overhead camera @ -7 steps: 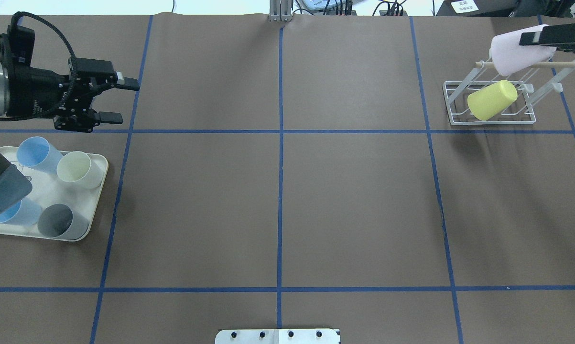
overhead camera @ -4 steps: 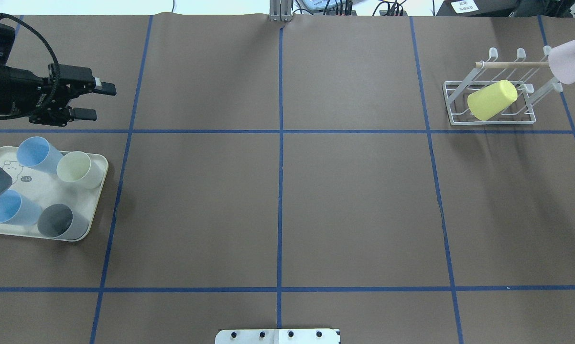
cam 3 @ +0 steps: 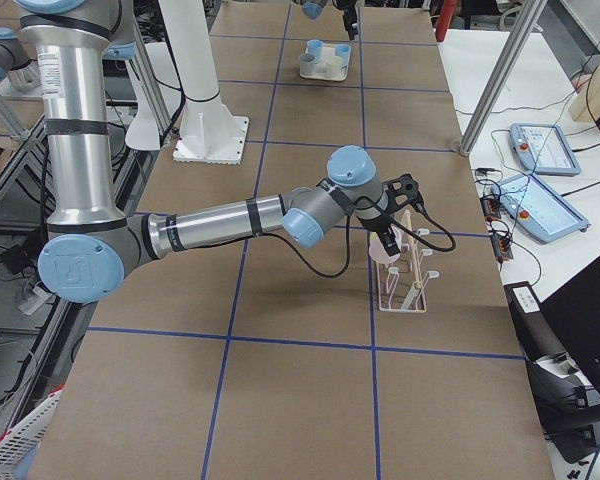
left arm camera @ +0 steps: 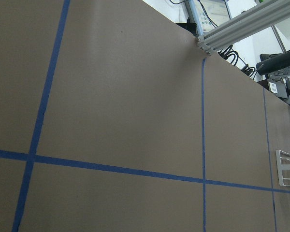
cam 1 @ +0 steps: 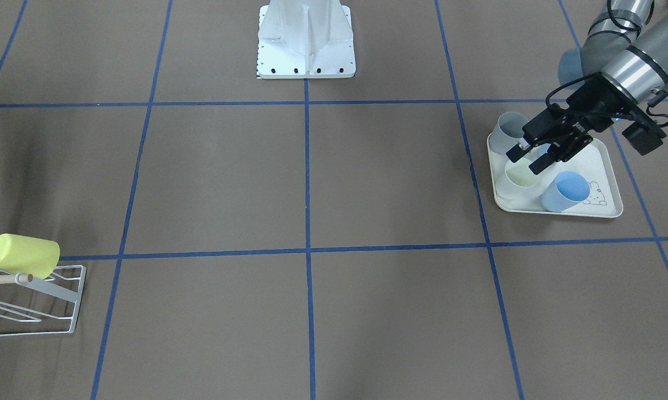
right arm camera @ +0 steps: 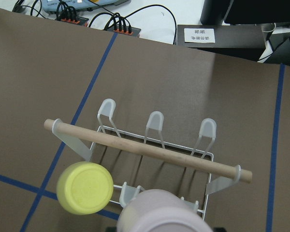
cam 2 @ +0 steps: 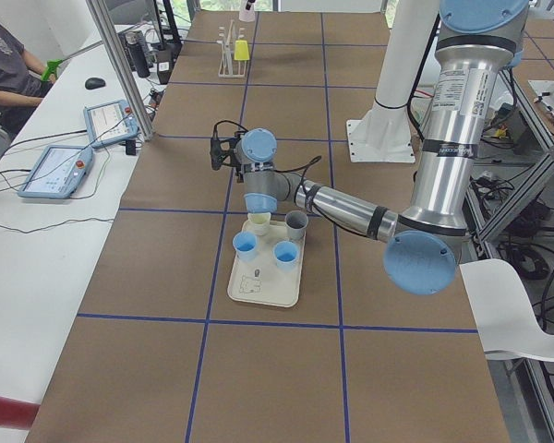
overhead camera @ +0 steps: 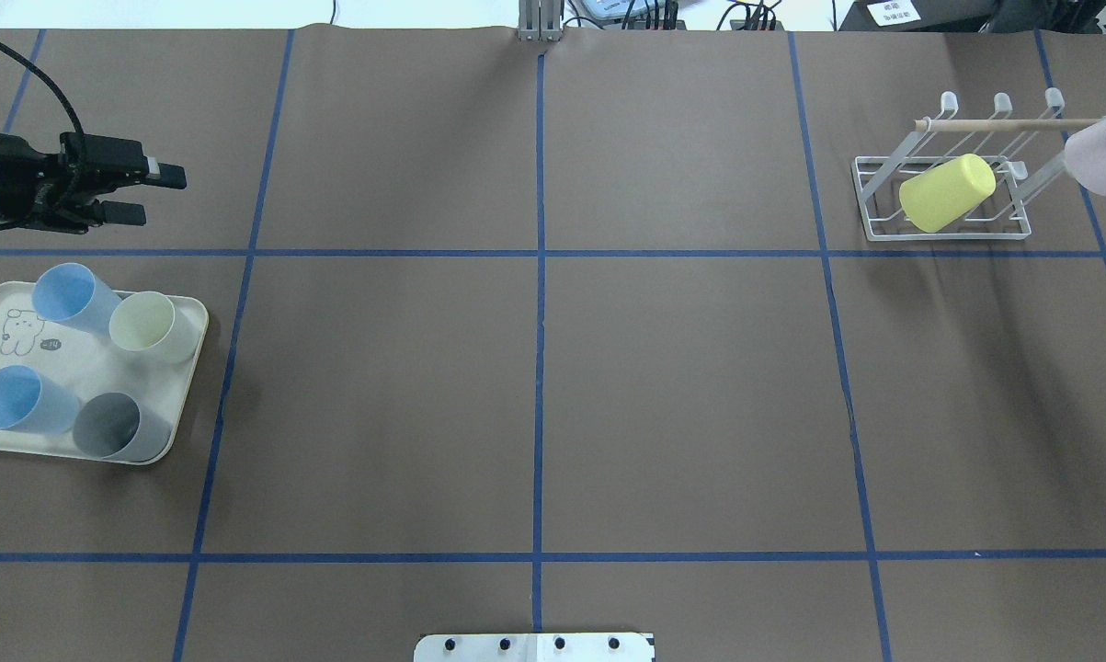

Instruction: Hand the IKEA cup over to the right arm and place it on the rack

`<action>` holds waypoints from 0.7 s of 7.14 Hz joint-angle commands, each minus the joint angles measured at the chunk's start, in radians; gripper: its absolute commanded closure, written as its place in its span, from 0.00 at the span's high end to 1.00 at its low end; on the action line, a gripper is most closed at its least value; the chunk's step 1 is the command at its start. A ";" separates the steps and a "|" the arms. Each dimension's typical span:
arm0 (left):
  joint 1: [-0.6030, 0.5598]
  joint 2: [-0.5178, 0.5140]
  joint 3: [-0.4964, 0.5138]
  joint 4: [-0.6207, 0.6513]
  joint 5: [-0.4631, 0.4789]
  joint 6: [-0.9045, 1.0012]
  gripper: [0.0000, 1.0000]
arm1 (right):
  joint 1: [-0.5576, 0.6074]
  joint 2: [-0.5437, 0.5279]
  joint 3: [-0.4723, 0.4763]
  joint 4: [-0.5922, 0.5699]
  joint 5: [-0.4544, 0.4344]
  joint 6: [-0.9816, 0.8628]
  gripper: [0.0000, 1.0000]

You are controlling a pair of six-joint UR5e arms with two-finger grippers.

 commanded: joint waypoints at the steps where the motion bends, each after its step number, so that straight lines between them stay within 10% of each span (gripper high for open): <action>1: -0.002 0.002 -0.001 0.001 0.001 0.002 1.00 | -0.034 0.043 -0.043 -0.017 -0.001 0.007 0.35; 5: 0.000 0.002 0.000 0.001 0.001 0.002 1.00 | -0.076 0.085 -0.101 -0.011 -0.007 0.007 0.38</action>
